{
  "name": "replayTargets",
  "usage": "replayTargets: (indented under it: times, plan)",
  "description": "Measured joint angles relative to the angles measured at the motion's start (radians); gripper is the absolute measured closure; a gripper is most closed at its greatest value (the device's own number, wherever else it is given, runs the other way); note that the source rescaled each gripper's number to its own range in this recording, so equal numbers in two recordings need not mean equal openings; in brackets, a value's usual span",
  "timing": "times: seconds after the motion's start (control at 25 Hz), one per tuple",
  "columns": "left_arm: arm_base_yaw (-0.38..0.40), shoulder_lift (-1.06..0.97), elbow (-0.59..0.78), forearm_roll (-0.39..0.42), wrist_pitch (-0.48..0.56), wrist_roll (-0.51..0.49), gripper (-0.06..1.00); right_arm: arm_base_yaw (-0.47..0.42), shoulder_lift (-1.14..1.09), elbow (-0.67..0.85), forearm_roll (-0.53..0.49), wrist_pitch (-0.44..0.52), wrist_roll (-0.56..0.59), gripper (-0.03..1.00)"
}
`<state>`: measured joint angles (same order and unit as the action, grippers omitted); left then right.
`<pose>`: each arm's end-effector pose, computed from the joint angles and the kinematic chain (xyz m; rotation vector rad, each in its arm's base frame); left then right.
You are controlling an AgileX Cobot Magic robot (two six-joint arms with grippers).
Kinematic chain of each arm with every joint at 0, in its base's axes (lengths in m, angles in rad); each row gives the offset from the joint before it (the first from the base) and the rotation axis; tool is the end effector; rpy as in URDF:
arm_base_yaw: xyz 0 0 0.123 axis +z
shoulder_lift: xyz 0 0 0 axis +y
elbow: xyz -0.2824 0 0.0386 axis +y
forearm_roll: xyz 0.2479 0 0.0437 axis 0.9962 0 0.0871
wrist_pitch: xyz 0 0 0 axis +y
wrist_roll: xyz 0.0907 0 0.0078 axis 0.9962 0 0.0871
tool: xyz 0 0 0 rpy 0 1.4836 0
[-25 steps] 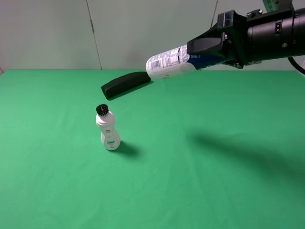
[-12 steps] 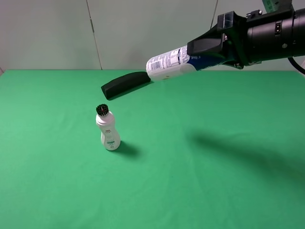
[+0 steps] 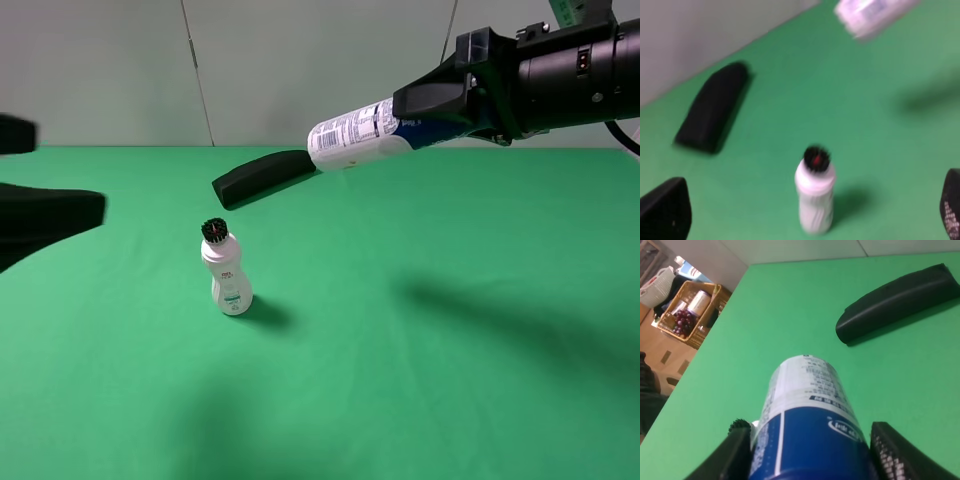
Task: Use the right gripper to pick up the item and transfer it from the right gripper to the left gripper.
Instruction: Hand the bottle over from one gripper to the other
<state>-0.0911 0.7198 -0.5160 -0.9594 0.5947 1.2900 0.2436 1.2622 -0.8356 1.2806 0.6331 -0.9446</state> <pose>0.1318 -0.0541 0.2929 0.7858 1.8507 -0.2797 0.2387 0.1126 0.3020 -0.3408 2.1238 0.9403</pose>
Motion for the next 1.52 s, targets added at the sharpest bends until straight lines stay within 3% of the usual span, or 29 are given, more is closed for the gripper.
replayTargets:
  times: [0.2, 0.32, 0.4, 0.56, 0.76, 1.0, 1.32, 1.52]
  plan:
    - [0.000, 0.186, -0.059, -0.325, 0.107, 0.526, -0.06, 0.000, 0.000, 0.000, -0.004, 0.000, 0.000, 0.97]
    - [0.000, 0.275, -0.110, -0.448, 0.202, 0.726, -0.06, 0.000, 0.000, 0.000, -0.006, 0.000, 0.000, 0.97]
    - [0.000, 0.327, -0.149, -0.485, 0.251, 0.795, -0.06, 0.000, 0.000, 0.000, -0.006, 0.000, 0.000, 0.97]
    - [-0.018, 0.428, -0.218, -0.496, 0.303, 0.876, -0.06, 0.000, 0.000, 0.000, -0.006, -0.001, 0.000, 0.97]
    - [-0.135, 0.547, -0.292, -0.499, 0.308, 0.953, -0.06, 0.000, 0.000, 0.000, -0.006, -0.004, 0.000, 0.97]
    - [-0.276, 0.681, -0.354, -0.497, 0.253, 1.039, -0.06, 0.000, 0.000, 0.000, -0.023, -0.004, 0.000, 0.97]
    - [-0.369, 0.803, -0.450, -0.495, 0.116, 1.058, -0.06, 0.000, 0.000, 0.000, -0.052, -0.004, 0.003, 0.97]
    - [-0.419, 0.872, -0.521, -0.495, 0.088, 1.058, -0.06, 0.000, 0.000, 0.000, -0.052, -0.004, 0.003, 0.97]
